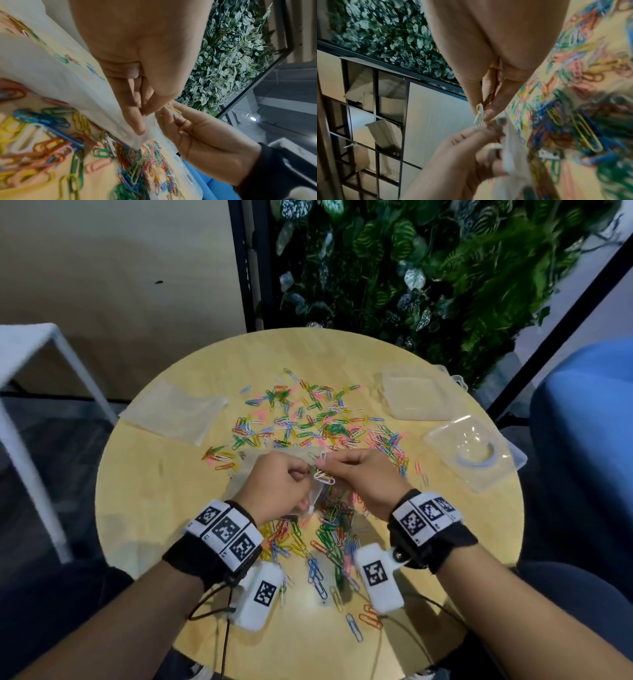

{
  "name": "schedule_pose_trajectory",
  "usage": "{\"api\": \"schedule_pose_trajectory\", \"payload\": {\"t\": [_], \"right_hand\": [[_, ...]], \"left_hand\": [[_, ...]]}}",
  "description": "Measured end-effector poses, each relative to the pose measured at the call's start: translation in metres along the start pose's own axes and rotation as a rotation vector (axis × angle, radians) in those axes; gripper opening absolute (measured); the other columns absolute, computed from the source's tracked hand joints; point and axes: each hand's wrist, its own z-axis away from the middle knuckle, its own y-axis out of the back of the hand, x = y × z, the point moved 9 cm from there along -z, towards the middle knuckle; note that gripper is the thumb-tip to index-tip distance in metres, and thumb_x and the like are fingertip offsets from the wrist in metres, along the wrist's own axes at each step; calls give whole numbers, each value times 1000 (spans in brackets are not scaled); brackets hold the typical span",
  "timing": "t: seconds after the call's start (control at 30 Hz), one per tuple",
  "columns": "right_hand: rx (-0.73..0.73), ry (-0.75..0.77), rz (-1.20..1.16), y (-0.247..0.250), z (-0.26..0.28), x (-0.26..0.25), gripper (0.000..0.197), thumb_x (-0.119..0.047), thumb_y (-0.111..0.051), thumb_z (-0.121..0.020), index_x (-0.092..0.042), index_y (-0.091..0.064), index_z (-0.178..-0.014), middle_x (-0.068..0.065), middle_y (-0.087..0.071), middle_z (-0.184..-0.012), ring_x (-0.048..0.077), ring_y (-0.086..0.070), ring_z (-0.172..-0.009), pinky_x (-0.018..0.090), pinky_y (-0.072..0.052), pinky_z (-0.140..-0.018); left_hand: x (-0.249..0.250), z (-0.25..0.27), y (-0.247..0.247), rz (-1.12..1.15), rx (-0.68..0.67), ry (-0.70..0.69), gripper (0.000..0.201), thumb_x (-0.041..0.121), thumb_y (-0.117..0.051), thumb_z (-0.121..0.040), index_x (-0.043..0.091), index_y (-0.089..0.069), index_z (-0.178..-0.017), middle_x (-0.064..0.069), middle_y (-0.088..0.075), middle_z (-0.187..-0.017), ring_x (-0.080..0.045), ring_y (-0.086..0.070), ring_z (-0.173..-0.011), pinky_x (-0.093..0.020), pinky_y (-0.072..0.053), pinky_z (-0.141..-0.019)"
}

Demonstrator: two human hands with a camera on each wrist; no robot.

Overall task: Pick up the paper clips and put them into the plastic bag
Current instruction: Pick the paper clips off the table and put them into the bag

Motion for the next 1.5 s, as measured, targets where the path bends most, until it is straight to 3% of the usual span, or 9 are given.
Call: {"api": "schedule_pose_trajectory", "payload": {"t": [0.17, 0.33, 0.5, 0.77, 0.87, 0.97, 1.2, 1.37, 1.5], "right_hand": [[86, -60, -31, -3, 2, 23, 18, -14, -65, -91, 3, -70, -87, 6, -54, -57, 15, -45, -48, 23, -38, -49], [-69, -172, -139, -24, 11, 28, 13, -4, -56, -92, 0, -65, -100, 18, -62, -90, 27, -52, -82, 38, -41, -79], [25, 194, 712, -12, 15, -3, 28, -7, -64, -83, -9, -70, -110, 5, -71, -90, 12, -64, -75, 12, -45, -64], [-231, 394, 964, -31, 19, -15, 28, -3, -53, -83, -15, -78, -84, -2, -69, -68, 5, -52, -54, 22, -43, -58], [-394, 397, 1032, -32, 25, -18, 35, -1, -53, -82, -22, -78, -95, -4, -73, -108, 4, -65, -87, 23, -51, -83], [-178, 430, 927, 14, 20, -55, 34, -2, -58, -83, -24, -77, -100, -7, -69, -118, 10, -66, -102, 32, -53, -93], [-77, -151, 1454, 111, 0, 11, 108, -33, -81, -71, -28, -11, -154, 11, -17, -158, 31, -34, -139, 40, -36, -111], [-56, 19, 1581, 81, 6, 18, 67, -15, -54, -87, -26, -31, -149, 7, -38, -148, 33, -47, -126, 40, -44, -104], [61, 99, 1598, 70, 6, 9, 26, -8, -55, -85, -15, -70, -105, 9, -67, -99, 26, -62, -91, 30, -47, -70]], "left_hand": [[6, 6, 1, 77, 66, -55, 20, 2, -62, -94, 10, -72, -110, -12, -76, -69, -17, -74, -58, -24, -62, -57], [0, 4, 6, 116, 92, -7, 21, 4, -64, -94, 1, -71, -114, -12, -75, -71, -16, -74, -57, -26, -62, -59], [12, 7, 7, 109, 66, -66, 19, 7, -66, -95, 4, -74, -111, -11, -75, -69, -17, -74, -58, -27, -63, -63], [18, 9, 8, 83, 53, -113, 19, 6, -65, -95, 9, -76, -110, -9, -76, -68, -20, -75, -61, -32, -64, -69], [15, 8, 12, 96, 68, -105, 19, 5, -65, -94, 8, -75, -110, -9, -75, -68, -21, -75, -62, -34, -64, -70], [15, 7, 14, 99, 75, -110, 21, 5, -66, -94, 6, -73, -113, -6, -74, -67, -21, -74, -60, -32, -64, -67], [9, 5, 16, 115, 65, -90, 21, 5, -66, -93, 5, -73, -113, -9, -74, -67, -23, -74, -60, -31, -64, -66], [8, 2, 18, 119, 77, -94, 21, 4, -65, -93, 4, -73, -113, -14, -74, -69, -27, -74, -62, -32, -64, -66], [4, 2, 16, 137, 77, -79, 24, 1, -64, -93, 3, -72, -116, -11, -71, -79, -30, -74, -64, -36, -64, -66]]}}
